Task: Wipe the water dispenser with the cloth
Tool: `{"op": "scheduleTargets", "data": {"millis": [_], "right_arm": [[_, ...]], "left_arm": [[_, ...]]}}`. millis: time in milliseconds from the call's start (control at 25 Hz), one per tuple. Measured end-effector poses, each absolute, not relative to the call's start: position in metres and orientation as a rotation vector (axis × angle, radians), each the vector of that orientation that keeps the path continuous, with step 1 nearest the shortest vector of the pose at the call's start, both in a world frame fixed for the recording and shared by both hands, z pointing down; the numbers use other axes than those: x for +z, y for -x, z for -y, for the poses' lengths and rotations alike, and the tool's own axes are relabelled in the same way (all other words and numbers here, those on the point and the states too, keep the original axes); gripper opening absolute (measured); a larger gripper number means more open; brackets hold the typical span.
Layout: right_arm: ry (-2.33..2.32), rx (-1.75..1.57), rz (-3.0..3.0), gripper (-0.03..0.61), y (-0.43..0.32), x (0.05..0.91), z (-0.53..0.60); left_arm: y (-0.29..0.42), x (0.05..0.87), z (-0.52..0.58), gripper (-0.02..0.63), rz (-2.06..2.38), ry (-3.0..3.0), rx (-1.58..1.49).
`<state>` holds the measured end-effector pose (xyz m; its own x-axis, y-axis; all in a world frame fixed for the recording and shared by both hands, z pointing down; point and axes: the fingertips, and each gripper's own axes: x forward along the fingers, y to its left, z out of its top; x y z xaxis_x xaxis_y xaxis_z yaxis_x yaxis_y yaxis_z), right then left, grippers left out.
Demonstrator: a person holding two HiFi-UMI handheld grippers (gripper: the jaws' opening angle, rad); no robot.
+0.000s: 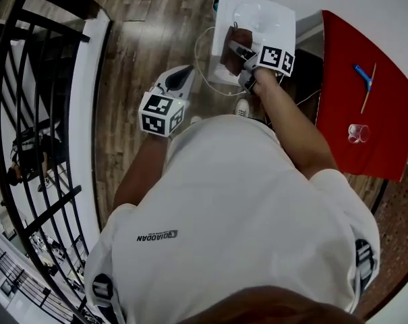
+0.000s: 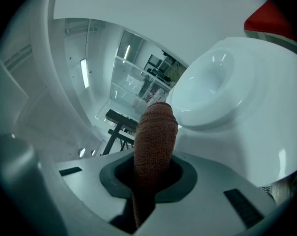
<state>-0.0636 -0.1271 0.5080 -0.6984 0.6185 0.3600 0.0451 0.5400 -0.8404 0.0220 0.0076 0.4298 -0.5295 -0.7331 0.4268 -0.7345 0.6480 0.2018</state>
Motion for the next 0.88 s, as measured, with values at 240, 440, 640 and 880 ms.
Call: {"op": "scheduleTargets", "data": {"millis": [240, 440, 640, 880], "right_arm": [[0.46, 1.177, 2.152, 0.051, 0.053, 0.506, 0.162], [0.372, 1.207, 2.177, 0.051, 0.041, 0.51, 0.203], [0.306, 1.221, 2.206, 0.051, 0.031, 0.51, 0.236], [0.23, 1.227, 2.238, 0.051, 0.018, 0.511, 0.269]], "left_arm": [[-0.016, 0.427, 0.008, -0.008, 2.36, -1.204, 0.022], [-0.016, 0.428, 0.024, -0.008, 2.341, -1.247, 0.041], [-0.013, 0.428, 0.039, -0.008, 2.325, -1.278, 0.046], [-0.011, 0.428, 0.053, -0.008, 2.316, -1.303, 0.047]]}}
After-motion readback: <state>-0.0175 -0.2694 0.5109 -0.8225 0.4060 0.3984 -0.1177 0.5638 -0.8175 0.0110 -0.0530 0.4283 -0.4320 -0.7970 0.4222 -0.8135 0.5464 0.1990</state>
